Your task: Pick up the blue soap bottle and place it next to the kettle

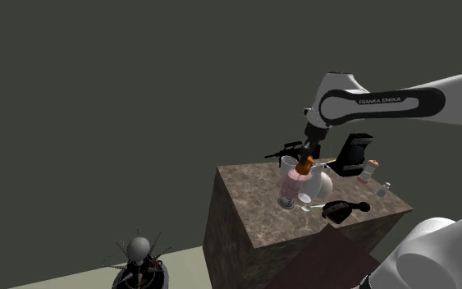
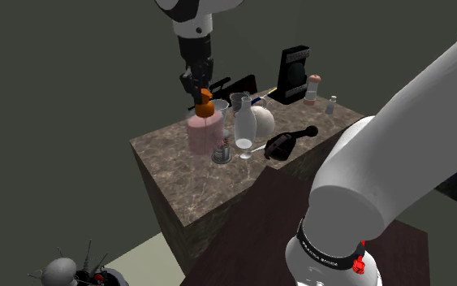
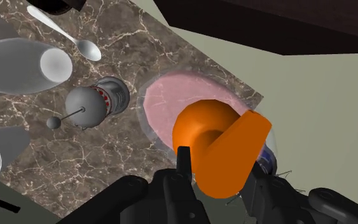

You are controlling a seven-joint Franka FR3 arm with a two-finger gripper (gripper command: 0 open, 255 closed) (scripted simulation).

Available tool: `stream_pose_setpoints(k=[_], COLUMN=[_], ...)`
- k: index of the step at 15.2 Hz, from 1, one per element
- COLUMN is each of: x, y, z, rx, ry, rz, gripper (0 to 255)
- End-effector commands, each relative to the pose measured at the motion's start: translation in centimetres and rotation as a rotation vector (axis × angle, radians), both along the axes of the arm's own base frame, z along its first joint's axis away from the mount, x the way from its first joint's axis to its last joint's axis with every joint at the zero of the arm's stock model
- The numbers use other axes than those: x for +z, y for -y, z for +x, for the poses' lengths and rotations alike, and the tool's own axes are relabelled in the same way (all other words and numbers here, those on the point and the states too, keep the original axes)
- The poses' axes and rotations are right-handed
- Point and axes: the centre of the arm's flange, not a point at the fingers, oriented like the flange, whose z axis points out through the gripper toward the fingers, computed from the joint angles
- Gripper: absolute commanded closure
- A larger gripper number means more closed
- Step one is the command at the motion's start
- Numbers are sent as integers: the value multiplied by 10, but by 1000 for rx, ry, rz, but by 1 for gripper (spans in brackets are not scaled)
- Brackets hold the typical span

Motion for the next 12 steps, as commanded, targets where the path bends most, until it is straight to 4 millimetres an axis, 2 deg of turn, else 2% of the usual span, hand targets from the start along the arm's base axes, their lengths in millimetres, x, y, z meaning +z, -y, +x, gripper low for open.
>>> stream_pose_setpoints(k=[1, 5, 12], x=[12, 31, 32], y=[1, 1, 91], z=[0, 0, -19], rx=[0, 0, 0], ry=[0, 0, 0], rz=[0, 0, 0], gripper=[255, 255, 255])
